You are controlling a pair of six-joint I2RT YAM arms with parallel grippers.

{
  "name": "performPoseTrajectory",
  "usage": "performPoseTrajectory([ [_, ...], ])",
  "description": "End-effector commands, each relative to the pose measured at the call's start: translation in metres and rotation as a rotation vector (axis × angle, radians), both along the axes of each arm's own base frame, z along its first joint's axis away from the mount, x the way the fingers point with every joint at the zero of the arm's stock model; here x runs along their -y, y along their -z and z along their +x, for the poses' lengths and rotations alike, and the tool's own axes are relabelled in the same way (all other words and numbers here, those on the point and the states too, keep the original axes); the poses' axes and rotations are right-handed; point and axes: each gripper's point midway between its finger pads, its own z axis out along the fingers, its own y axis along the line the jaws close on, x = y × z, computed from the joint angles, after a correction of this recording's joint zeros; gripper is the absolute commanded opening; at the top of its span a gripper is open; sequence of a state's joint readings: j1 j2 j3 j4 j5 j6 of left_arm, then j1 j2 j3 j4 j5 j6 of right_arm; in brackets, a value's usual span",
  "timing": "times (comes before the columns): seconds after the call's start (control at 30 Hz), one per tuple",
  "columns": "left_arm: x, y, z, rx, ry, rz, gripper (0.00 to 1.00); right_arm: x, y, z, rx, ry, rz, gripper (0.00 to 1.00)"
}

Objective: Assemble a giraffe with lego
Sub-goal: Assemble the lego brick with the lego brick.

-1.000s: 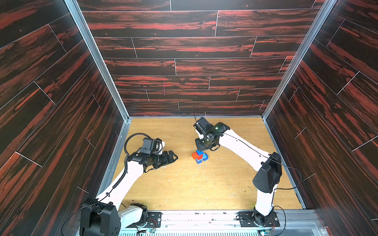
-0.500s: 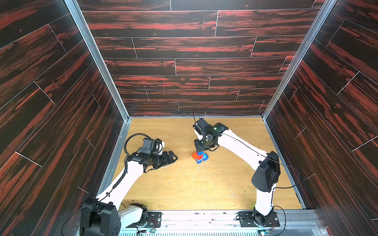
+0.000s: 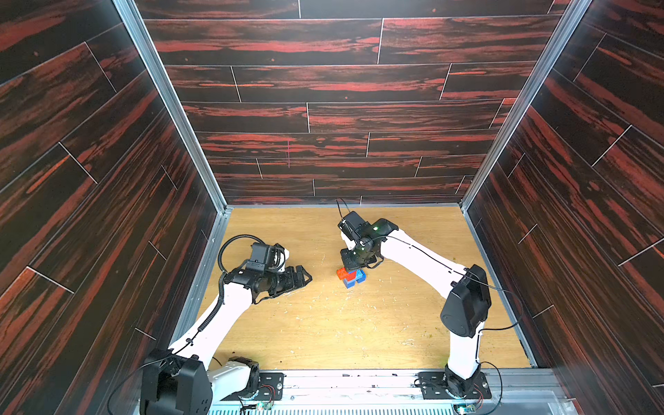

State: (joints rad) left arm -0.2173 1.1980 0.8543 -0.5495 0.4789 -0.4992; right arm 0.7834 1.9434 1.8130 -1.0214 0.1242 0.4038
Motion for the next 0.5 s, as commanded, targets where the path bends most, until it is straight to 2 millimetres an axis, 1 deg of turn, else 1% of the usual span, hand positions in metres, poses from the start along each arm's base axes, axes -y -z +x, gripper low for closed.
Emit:
performPoseTrajectory([
  [0.0, 0.000, 0.000, -0.002, -0.001, 0.011, 0.013, 0.91, 0.010, 0.032, -0.009, -0.082, 0.010, -0.080, 0.00],
  [0.27, 0.000, 0.000, -0.002, -0.001, 0.014, 0.010, 0.91, 0.011, 0.022, -0.001, -0.046, 0.014, -0.092, 0.00],
  [0.33, 0.000, 0.000, -0.002, 0.001, 0.014, 0.011, 0.91, 0.008, 0.014, 0.004, -0.018, 0.009, -0.081, 0.00],
  [0.4, 0.000, -0.001, -0.002, 0.003, 0.014, 0.011, 0.91, 0.004, 0.003, 0.010, 0.021, 0.002, -0.054, 0.00],
  [0.47, 0.000, -0.001, -0.002, 0.003, 0.013, 0.011, 0.91, -0.004, -0.012, 0.012, 0.060, -0.030, 0.005, 0.04],
])
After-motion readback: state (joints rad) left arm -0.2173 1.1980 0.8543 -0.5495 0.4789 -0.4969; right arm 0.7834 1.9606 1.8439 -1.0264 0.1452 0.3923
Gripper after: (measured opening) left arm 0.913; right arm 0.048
